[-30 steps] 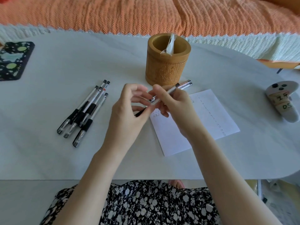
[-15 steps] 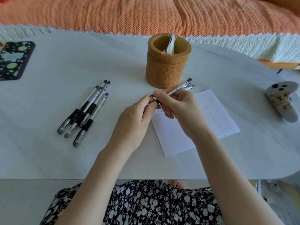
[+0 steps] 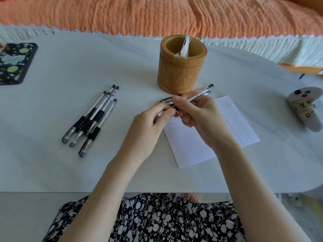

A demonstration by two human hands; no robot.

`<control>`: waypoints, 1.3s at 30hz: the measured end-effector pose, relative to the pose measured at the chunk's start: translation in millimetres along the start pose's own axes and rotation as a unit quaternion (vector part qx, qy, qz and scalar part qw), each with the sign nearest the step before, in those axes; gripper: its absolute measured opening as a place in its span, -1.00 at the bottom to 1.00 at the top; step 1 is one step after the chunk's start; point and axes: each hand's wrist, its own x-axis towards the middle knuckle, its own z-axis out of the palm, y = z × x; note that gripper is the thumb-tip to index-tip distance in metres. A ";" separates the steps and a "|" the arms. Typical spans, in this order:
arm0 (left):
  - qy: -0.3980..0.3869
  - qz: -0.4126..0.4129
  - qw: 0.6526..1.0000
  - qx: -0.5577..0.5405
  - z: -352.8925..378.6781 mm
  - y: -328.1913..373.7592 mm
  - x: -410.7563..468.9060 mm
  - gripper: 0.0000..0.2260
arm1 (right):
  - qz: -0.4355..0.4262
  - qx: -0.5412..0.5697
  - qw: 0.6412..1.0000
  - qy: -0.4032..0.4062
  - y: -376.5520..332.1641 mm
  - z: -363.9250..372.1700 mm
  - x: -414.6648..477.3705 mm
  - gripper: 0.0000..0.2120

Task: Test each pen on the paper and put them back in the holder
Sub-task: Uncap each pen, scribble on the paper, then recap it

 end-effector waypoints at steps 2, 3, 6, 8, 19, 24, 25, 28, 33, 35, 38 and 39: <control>0.008 -0.028 0.999 0.021 1.8 -6.3 -0.7 -0.79 | 0.009 0.010 0.999 0.039 1.4 -1.0 0.6 -0.78; 0.013 -0.045 0.998 0.032 1.3 -10.0 -0.6 -0.75 | 0.015 0.027 0.997 0.064 1.4 -3.2 1.3 -0.79; 0.020 -0.058 0.993 0.099 -3.5 -15.8 -3.4 -0.73 | 0.023 0.091 0.988 0.127 1.9 -14.4 3.9 -0.86; 0.009 -0.060 0.987 0.151 -4.1 -16.0 -5.9 -0.72 | 0.015 0.077 0.988 0.136 4.9 -19.9 3.9 -0.90; -0.015 -0.062 0.967 0.247 3.9 -16.5 -4.5 -0.58 | -0.023 -0.196 0.958 0.208 19.2 0.5 3.3 -0.54; -0.015 -0.058 0.966 0.251 3.3 -18.0 -4.9 -0.59 | -0.057 -0.225 0.945 0.230 29.5 3.8 6.4 -0.56; -0.015 -0.058 0.966 0.251 3.3 -18.1 -5.0 -0.58 | -0.060 -0.230 0.944 0.230 30.9 3.7 6.7 -0.57; -0.019 -0.061 0.966 0.250 3.8 -18.4 -4.4 -0.59 | -0.076 -0.234 0.942 0.229 33.5 4.0 6.7 -0.58; -0.022 -0.061 0.966 0.252 3.6 -18.0 -4.6 -0.59 | -0.085 -0.230 0.942 0.229 34.5 3.5 7.2 -0.60; -0.024 -0.062 0.965 0.252 3.6 -17.7 -5.1 -0.59 | -0.084 -0.229 0.943 0.226 34.9 3.2 7.6 -0.60; -0.024 -0.064 0.965 0.252 3.8 -17.7 -4.4 -0.59 | -0.087 -0.224 0.945 0.223 34.9 3.5 7.6 -0.61; -0.024 -0.066 0.965 0.252 3.8 -17.7 -4.0 -0.59 | -0.087 -0.223 0.945 0.222 34.8 3.8 7.8 -0.61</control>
